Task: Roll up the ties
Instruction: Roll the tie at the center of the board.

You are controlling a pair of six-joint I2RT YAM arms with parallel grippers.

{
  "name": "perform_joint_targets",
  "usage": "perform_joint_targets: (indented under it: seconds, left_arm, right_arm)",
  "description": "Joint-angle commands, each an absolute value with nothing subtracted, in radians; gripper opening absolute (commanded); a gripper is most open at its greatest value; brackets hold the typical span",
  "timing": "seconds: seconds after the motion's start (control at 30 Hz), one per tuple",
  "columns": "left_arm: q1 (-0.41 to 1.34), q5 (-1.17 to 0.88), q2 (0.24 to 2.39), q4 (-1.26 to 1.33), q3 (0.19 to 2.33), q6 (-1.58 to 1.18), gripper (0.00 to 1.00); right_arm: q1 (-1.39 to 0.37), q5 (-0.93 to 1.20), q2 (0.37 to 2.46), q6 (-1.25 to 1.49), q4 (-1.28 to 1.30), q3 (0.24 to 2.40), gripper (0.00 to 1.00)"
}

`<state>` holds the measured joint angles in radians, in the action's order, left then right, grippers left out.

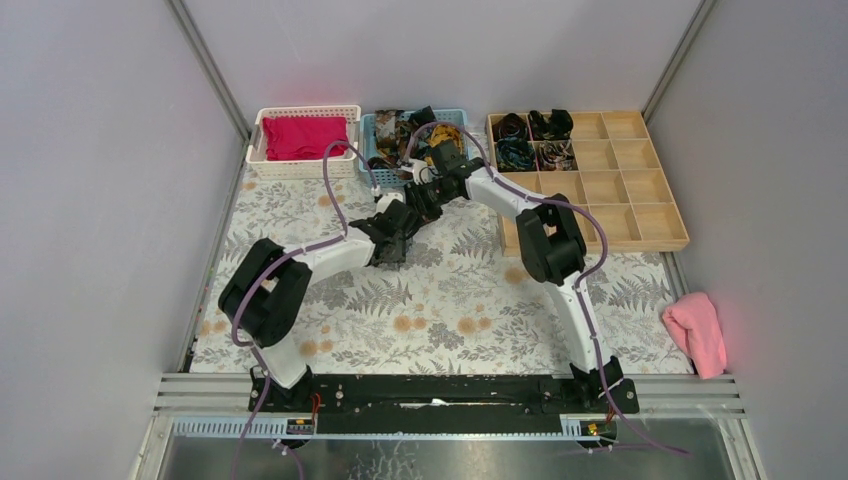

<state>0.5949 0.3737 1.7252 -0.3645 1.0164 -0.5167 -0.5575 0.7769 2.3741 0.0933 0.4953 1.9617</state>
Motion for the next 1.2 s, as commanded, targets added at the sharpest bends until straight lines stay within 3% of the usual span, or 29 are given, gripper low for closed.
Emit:
perform_joint_targets:
  seconds: [0.0,0.23,0.37,0.5,0.8,1.0,1.17]
  left_arm:
    - [0.584,0.417,1.75,-0.508,0.963,-0.532,0.37]
    - [0.581,0.431,1.745,-0.497,0.962,-0.523,0.4]
    - [0.581,0.472,1.697,-0.499,0.961,-0.54,0.56]
    - [0.581,0.487,1.624,-0.475,0.93,-0.549,0.78]
    - [0.58,0.481,1.471,-0.45,0.886,-0.558,0.97]
    - [0.583,0.429,1.431,-0.434,0.876,-0.549,0.99]
    - [0.583,0.399,1.373,-0.427,0.867,-0.549,0.99]
  right_arm:
    - [-0.52,0.676,2.419,0.122,0.453,2.044,0.26]
    - [-0.521,0.769,2.426,0.096,0.465,2.001,0.29]
    - [-0.521,0.871,2.432,0.107,0.473,2.005,0.31]
    - [-0.523,0.953,2.454,0.068,0.573,2.062,0.3]
    - [-0.523,1.068,2.42,0.077,0.589,2.035,0.26]
    - [-0.525,1.1,2.392,0.094,0.563,2.0,0.24]
    - [-0.523,1.151,2.322,0.263,0.353,1.898,0.18]
